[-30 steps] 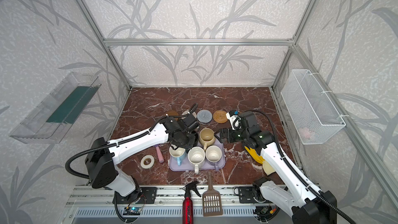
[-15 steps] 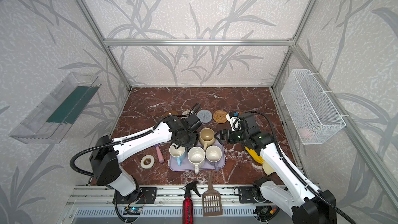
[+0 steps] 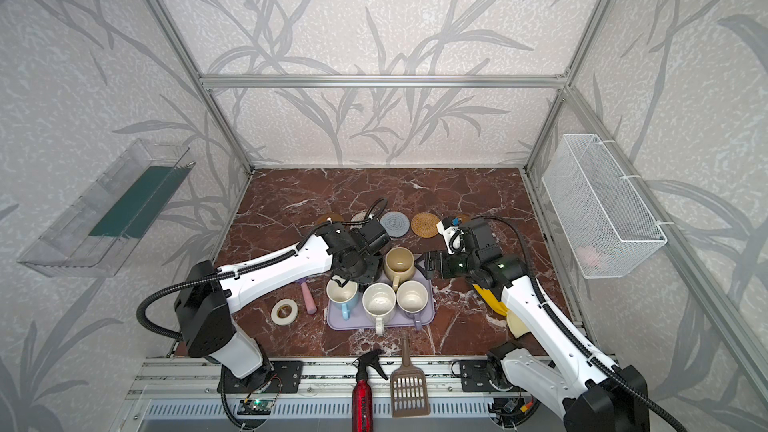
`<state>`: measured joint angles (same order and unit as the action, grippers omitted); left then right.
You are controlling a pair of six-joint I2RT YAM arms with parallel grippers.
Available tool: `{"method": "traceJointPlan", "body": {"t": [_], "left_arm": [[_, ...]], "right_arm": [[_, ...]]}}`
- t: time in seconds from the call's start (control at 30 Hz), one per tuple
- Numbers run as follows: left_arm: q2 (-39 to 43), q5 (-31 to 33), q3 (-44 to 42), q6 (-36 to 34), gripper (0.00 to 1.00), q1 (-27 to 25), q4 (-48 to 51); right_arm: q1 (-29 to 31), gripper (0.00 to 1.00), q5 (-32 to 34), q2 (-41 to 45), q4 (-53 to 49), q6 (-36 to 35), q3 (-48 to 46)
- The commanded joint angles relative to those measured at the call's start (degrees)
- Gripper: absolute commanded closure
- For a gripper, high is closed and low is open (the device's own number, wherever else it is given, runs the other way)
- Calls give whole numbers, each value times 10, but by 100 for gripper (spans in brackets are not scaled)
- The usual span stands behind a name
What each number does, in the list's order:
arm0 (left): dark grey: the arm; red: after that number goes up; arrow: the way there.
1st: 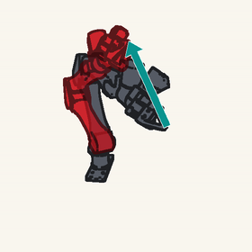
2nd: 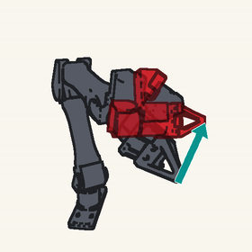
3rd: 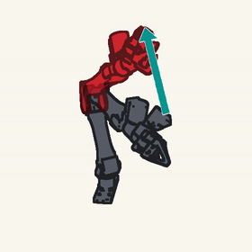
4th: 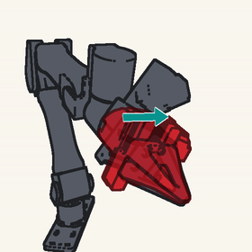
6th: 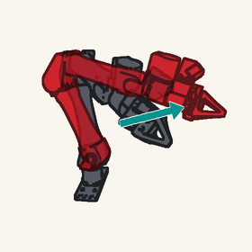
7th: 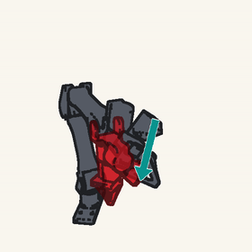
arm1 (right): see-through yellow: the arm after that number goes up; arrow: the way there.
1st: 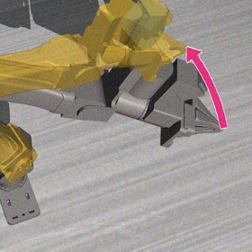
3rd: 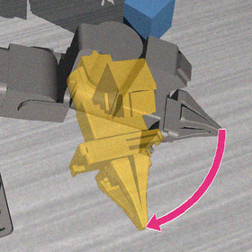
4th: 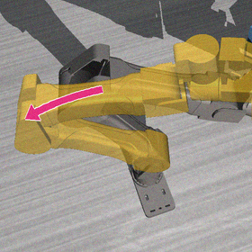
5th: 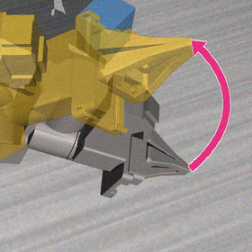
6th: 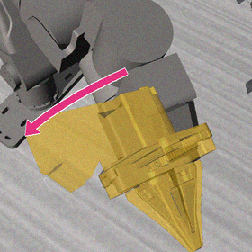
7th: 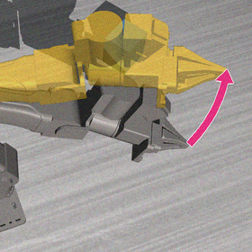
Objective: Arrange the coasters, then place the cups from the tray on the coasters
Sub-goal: 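Lower left gripper toward the black mug while right gripper hovers beside the tray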
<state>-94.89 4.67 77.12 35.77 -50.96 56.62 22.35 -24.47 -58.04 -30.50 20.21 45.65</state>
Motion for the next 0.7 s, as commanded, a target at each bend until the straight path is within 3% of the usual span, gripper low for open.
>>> {"method": "traceJointPlan", "body": {"t": [0.0, 0.43, 0.67], "left_arm": [[-6, 13, 8, 7, 69, 0, 5], [23, -23, -6, 24, 71, 0, 28], [51, -26, -15, 28, 72, -4, 30]], "right_arm": [[2, 1, 4, 12, 7, 5, -11], [2, 1, 10, 21, 9, 10, -24], [22, 1, -35, 39, 53, 19, -31]]}}
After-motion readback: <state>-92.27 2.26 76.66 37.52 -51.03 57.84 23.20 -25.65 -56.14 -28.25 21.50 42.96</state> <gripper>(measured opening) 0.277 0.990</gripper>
